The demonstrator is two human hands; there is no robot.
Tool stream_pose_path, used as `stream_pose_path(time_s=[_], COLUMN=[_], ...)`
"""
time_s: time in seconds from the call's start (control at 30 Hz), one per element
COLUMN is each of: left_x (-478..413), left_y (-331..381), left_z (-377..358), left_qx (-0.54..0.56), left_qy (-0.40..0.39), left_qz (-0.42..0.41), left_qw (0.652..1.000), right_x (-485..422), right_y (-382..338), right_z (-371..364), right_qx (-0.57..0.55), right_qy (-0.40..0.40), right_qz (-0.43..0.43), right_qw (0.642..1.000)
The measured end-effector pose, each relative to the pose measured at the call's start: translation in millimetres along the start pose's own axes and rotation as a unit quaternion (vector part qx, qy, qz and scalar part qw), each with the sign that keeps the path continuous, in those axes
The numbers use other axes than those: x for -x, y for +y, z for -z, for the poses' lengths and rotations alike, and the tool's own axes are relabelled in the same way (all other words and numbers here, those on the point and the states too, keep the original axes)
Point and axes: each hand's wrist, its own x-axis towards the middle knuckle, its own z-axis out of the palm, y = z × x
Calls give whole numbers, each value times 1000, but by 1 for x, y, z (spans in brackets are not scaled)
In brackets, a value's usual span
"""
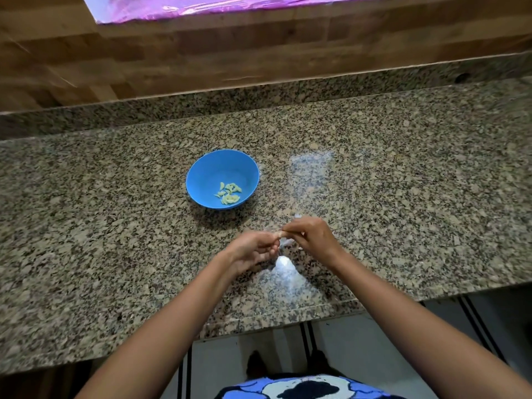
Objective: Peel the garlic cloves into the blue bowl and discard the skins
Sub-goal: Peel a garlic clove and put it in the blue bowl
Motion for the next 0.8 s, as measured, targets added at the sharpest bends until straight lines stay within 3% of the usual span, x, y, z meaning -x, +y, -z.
stream_pose_path(time_s=[0.07, 0.1, 0.13, 0.2, 0.23, 0.27, 0.33, 0.47, 0.53, 0.6, 0.67, 0.8], left_x=[-1, -3, -4, -4, -4, -4, -2, -1, -1, -1, -1, -1], left_y=[-2, -4, -5, -9, -11, -13, -16, -17, -20, -26, -33, -44], left_z=[-2, -3, -4, -9, -11, -12, -14, -12, -16, -24, -33, -54], left_qx=[27, -4, -49, -104, -105, -98, -86, -92, -55, -2, 62, 134], left_qy=[6, 20, 41, 66, 70, 70, 60, 43, 55, 93, 129, 207], left_qz=[-4, -51, -115, -216, -234, -238, -226, -187, -165, -140, -123, -130], left_qw=[1000, 999, 991, 969, 964, 964, 969, 977, 983, 986, 982, 960], right_x=[3, 4, 5, 6, 7, 9, 12, 20, 20, 20, 24, 28], right_y=[-4, -9, -15, -24, -24, -23, -23, -14, -12, -15, -20, -25], right_z=[-3, -3, -3, -5, -8, -10, -9, -11, -16, -23, -28, -33], right_qx=[-10, -130, -305, -553, -599, -619, -605, -453, -311, -132, -7, 30], right_qy=[8, 7, -3, -31, -26, -22, -24, 16, 66, 95, 110, 157], right_qz=[-22, -117, -224, -375, -403, -410, -388, -311, -257, -196, -150, -136], right_qw=[1000, 985, 926, 743, 691, 670, 695, 836, 913, 967, 983, 978])
